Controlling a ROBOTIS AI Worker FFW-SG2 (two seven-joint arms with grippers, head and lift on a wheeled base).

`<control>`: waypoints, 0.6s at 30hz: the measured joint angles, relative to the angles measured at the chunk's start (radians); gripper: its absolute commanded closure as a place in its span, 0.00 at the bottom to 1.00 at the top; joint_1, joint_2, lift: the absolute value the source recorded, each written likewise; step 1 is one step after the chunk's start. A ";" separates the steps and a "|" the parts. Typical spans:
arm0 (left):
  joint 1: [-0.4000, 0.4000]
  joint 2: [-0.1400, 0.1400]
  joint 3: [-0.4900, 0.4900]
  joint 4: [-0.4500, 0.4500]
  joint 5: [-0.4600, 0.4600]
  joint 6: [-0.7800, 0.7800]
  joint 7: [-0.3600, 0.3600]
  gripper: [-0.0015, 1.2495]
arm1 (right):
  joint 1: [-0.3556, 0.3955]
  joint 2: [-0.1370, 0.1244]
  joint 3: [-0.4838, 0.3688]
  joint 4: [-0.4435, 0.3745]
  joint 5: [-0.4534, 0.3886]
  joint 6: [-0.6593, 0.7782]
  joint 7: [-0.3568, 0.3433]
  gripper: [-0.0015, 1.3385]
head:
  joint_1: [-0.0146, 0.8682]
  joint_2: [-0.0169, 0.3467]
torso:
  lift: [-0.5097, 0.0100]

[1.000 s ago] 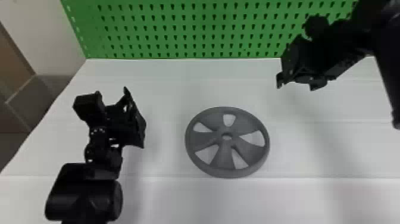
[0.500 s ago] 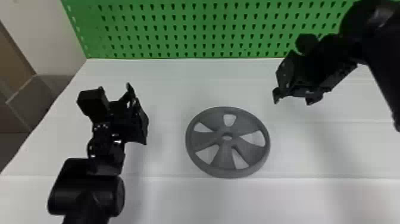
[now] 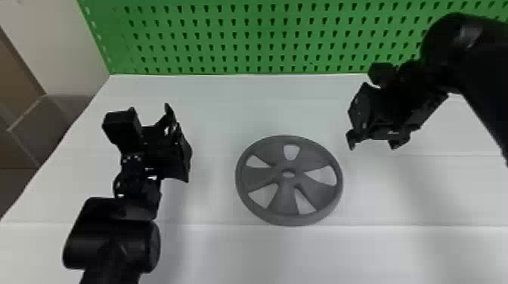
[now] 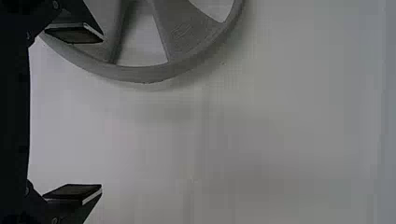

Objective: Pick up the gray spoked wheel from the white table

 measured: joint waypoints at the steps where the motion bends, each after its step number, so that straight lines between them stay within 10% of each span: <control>1: 0.000 0.000 0.000 0.000 0.000 0.000 0.000 0.39 | -0.002 -0.003 0.014 0.010 -0.011 0.000 0.000 0.12 | 0.90 0.28 | 0.83; 18: 0.000 0.002 -0.003 0.000 0.000 0.003 0.000 0.39 | -0.002 -0.022 0.070 0.077 -0.086 0.000 0.000 0.12 | 0.90 0.28 | 0.83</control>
